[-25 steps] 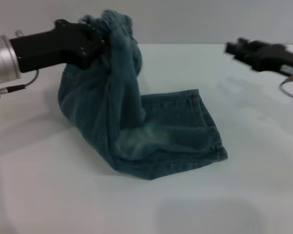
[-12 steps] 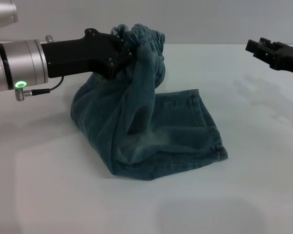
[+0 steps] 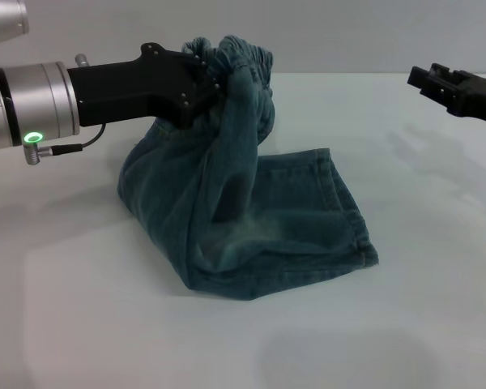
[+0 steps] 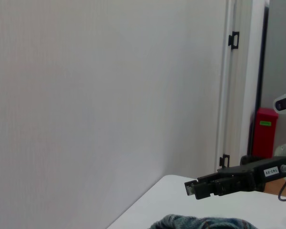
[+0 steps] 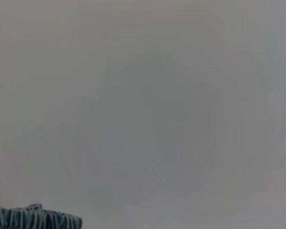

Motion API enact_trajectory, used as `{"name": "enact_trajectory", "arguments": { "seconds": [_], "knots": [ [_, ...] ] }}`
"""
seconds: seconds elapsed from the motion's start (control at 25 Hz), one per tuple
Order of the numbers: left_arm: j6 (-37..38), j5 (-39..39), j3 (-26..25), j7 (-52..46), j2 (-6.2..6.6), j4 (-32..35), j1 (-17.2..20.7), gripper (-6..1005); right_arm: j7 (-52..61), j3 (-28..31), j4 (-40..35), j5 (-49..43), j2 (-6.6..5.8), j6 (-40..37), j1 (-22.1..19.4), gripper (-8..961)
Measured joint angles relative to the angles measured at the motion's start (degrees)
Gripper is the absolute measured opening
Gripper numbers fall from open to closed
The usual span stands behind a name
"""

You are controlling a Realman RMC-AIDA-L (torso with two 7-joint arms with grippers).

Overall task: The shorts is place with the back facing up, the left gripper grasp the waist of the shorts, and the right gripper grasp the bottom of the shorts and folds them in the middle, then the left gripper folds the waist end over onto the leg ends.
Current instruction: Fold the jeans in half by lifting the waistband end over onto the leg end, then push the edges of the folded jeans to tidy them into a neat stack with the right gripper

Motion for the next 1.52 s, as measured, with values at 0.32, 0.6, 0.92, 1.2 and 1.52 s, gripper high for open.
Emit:
{"name": "enact_trajectory", "arguments": {
  "seconds": [0.32, 0.6, 0.92, 1.2, 1.52],
  "knots": [
    [0.8, -3.1, -1.7, 1.4, -0.05, 1.2, 3.0, 216, -0.3, 1.0, 0.7, 0.1, -0.12, 0.1, -0.1, 437],
    [2.9, -4.7, -2.0, 3.0, 0.08, 2.8, 4.8, 313, -1.4, 1.6, 1.5, 0.2, -0.02, 0.4, 0.9, 437],
    [4.9, -4.6, -1.7, 3.8, 0.12, 2.8, 4.5, 507, -1.5, 1.6, 2.6, 0.2, -0.20, 0.7, 2.1, 436],
    [6.2, -4.9, -1.9, 4.5, 0.10, 3.0, 4.6, 799, -1.5, 1.5, 2.7, 0.0, -0.23, 1.3, 2.5, 436],
    [6.0, -5.5, -2.2, 4.5, 0.03, 3.1, 4.8, 851, -1.5, 1.5, 2.8, 0.0, -0.20, 1.3, 2.6, 437]
  ]
}}
